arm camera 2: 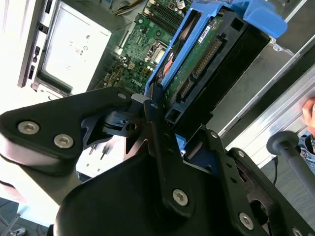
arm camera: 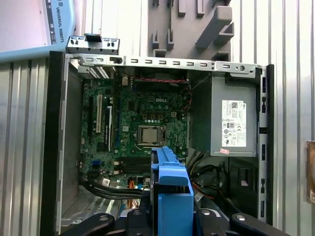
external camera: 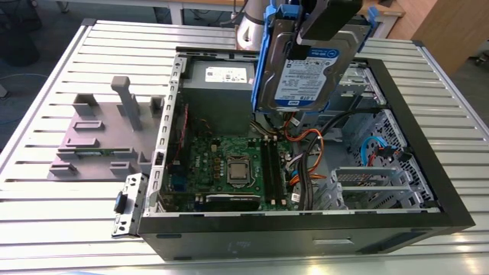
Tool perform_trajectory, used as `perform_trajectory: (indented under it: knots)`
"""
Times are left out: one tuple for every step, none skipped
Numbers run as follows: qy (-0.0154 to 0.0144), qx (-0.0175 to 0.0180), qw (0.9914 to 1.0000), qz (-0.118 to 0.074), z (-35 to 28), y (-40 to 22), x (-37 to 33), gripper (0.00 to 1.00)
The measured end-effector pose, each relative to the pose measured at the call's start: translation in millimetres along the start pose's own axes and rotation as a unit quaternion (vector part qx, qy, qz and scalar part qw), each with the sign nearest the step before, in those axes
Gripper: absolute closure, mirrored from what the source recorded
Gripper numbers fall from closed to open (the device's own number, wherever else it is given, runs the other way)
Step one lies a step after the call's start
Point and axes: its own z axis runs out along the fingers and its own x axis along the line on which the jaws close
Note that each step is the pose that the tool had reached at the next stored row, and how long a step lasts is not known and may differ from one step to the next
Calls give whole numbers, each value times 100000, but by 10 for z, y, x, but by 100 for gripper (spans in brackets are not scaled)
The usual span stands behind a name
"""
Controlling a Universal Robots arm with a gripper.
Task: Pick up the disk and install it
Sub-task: 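Pick up the disk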
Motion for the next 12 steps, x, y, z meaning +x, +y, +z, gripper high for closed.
perform_trajectory:
  knots:
    - [0, 1, 100000, -1, 1, 0, 8, 63]
    - [-1, 2, 100000, 2, 3, 0, 15, 63]
    - [0, 0, 100000, 1, 5, 0, 23, 63]
    - [3, 0, 100000, 0, 8, 0, 32, 63]
    - [1, 0, 100000, -2, 11, 0, 41, 63]
    - [-4, 2, 100000, -3, 15, 0, 51, 63]
    - [0, 1, 100000, 1, 18, 0, 59, 63]
    - [2, 1, 100000, -1, 21, 0, 66, 63]
    - [5, 0, 100000, 0, 24, -1, 74, 63]
    - [26, 4, 100000, 10, 29, -1, 81, 63]
    - [86, 11, 100000, 79, 34, -1, 88, 63]
    - [151, 20, 100000, 255, 36, -1, 93, 63]
